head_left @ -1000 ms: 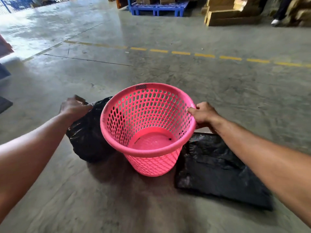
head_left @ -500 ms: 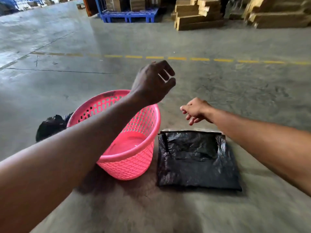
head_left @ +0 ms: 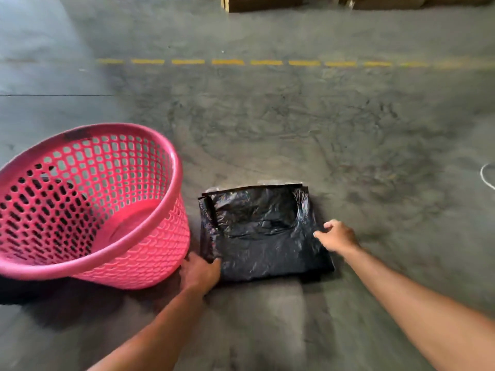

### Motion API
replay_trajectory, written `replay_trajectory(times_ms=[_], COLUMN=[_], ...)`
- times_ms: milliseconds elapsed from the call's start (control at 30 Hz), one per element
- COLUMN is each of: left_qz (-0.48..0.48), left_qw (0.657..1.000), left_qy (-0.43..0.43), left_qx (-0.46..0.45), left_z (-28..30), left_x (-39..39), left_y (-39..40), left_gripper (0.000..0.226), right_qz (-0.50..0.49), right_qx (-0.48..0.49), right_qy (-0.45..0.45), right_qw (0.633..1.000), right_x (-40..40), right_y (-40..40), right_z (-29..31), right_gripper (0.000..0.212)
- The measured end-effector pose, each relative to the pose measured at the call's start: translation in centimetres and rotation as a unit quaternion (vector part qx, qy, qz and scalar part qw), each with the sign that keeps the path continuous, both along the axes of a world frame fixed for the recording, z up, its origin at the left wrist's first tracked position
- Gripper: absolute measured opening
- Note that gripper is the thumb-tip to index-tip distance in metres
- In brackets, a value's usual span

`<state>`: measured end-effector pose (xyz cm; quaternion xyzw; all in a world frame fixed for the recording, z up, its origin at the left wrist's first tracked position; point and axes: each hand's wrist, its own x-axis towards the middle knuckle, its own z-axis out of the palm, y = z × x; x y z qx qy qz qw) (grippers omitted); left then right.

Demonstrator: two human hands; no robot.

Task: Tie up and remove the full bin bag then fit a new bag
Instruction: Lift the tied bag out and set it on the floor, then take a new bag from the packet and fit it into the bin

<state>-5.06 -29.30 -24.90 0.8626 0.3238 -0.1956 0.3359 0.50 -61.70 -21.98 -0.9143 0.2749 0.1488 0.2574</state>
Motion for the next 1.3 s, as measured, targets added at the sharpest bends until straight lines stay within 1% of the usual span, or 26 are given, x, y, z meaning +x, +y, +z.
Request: replay_trajectory(times_ms=[33, 67, 133, 200, 267, 367, 433, 467, 533, 600, 733, 767, 800, 867, 900, 1000, 1067, 1100, 1133, 1167, 1200, 1233, 1267, 1300], left_qz=[0.009, 0.014, 0.028, 0.047, 0.061, 0.068, 0.022, -0.009, -0.059, -0.092, -0.118, -0.124, -0.132, -0.163, -0.174, -0.196, -0.21, -0.217, -0.232, -0.255, -0.28, -0.304, -0.325, -0.341], left_qw=[1.0, 1.0, 1.0, 0.999, 0.997, 0.995, 0.993, 0.988, 0.975, 0.961, 0.943, 0.942, 0.941, 0.939, 0.936, 0.923, 0.917, 0.915, 0.913, 0.909, 0.905, 0.898, 0.889, 0.881], left_qy=[-0.003, -0.004, -0.008, -0.026, -0.045, -0.071, -0.115, -0.151, -0.214, -0.251, -0.289, -0.291, -0.294, -0.297, -0.3, -0.317, -0.33, -0.333, -0.331, -0.326, -0.319, -0.318, -0.322, -0.327], left_qx=[-0.001, -0.004, -0.006, -0.007, -0.002, 0.008, 0.015, 0.012, -0.028, -0.068, -0.113, -0.112, -0.101, -0.052, -0.052, -0.097, -0.082, -0.072, -0.062, -0.048, -0.035, -0.016, 0.004, 0.021], left_z=[-0.5, -1.2, -1.8, -2.1, -1.8, -1.3, -1.2, -1.4, -1.5, -0.9, 0.7, 1.0, 1.2, 1.8, 2.1, 3.0, 3.7, 4.1, 4.6, 5.2, 5.8, 6.5, 7.2, 7.7], left_x=[-0.1, -0.1, 0.4, 0.7, 0.9, 1.0, 0.8, 0.7, 0.4, 0.3, 0.4, 0.4, 0.3, 0.1, 0.0, -0.4, -0.6, -0.8, -0.9, -1.0, -1.1, -1.4, -1.5, -1.6], left_y=[0.3, 0.6, 0.9, 1.1, 1.0, 0.6, 0.4, 0.3, 0.2, -0.1, -0.4, -0.3, 0.0, 0.4, 0.6, 0.9, 1.2, 1.3, 1.4, 1.4, 1.2, 1.1, 1.0, 0.7], left_gripper=[0.082, 0.077, 0.069, 0.064, 0.054, 0.04, 0.031, 0.026, 0.02, 0.022, 0.025, 0.025, 0.025, 0.022, 0.02, 0.017, 0.021, 0.026, 0.032, 0.037, 0.04, 0.041, 0.041, 0.041], right_qz=[0.001, -0.001, -0.013, -0.045, -0.074, -0.09, -0.081, -0.072, -0.052, -0.05, -0.101, -0.115, -0.136, -0.19, -0.216, -0.281, -0.312, -0.312, -0.312, -0.3, -0.285, -0.263, -0.241, -0.219], right_qx=[0.001, 0.005, 0.011, 0.012, 0.022, 0.045, 0.053, 0.051, 0.05, 0.072, 0.106, 0.133, 0.187, 0.313, 0.361, 0.435, 0.47, 0.486, 0.504, 0.523, 0.537, 0.547, 0.546, 0.539], right_qy=[0.003, 0.002, -0.008, -0.027, -0.047, -0.074, -0.104, -0.12, -0.15, -0.164, -0.154, -0.158, -0.161, -0.165, -0.165, -0.166, -0.162, -0.138, -0.103, -0.066, -0.04, -0.025, -0.027, -0.037], right_qw=[1.0, 1.0, 1.0, 0.999, 0.996, 0.992, 0.99, 0.989, 0.986, 0.983, 0.977, 0.972, 0.96, 0.916, 0.892, 0.84, 0.81, 0.805, 0.799, 0.795, 0.793, 0.794, 0.802, 0.812], right_x=[-0.3, -0.6, -0.8, -0.8, -0.6, -0.4, -0.5, -0.6, -0.9, -1.1, -1.3, -1.4, -1.6, -2.1, -2.3, -2.6, -2.7, -2.7, -2.7, -2.8, -2.8, -2.8, -2.8, -2.7], right_y=[-0.1, -0.1, 0.0, -0.1, -0.3, -0.3, -0.3, -0.2, -0.2, -0.2, -0.7, -0.8, -0.8, -0.7, -0.8, -0.7, -0.5, -0.4, -0.2, 0.1, 0.2, 0.3, 0.6, 1.0], right_z=[-0.9, -1.5, -2.5, -2.9, -3.0, -2.9, -2.7, -2.6, -2.5, -2.3, -2.1, -1.9, -1.5, -0.5, -0.1, 1.1, 2.3, 3.0, 4.0, 5.0, 5.7, 6.4, 7.3, 8.1], right_gripper=[0.041, 0.038, 0.026, 0.03, 0.028, 0.028, 0.03, 0.031, 0.028, 0.019, 0.02, 0.016, 0.012, 0.013, 0.016, 0.025, 0.028, 0.025, 0.016, 0.016, 0.022, 0.02, 0.012, 0.01])
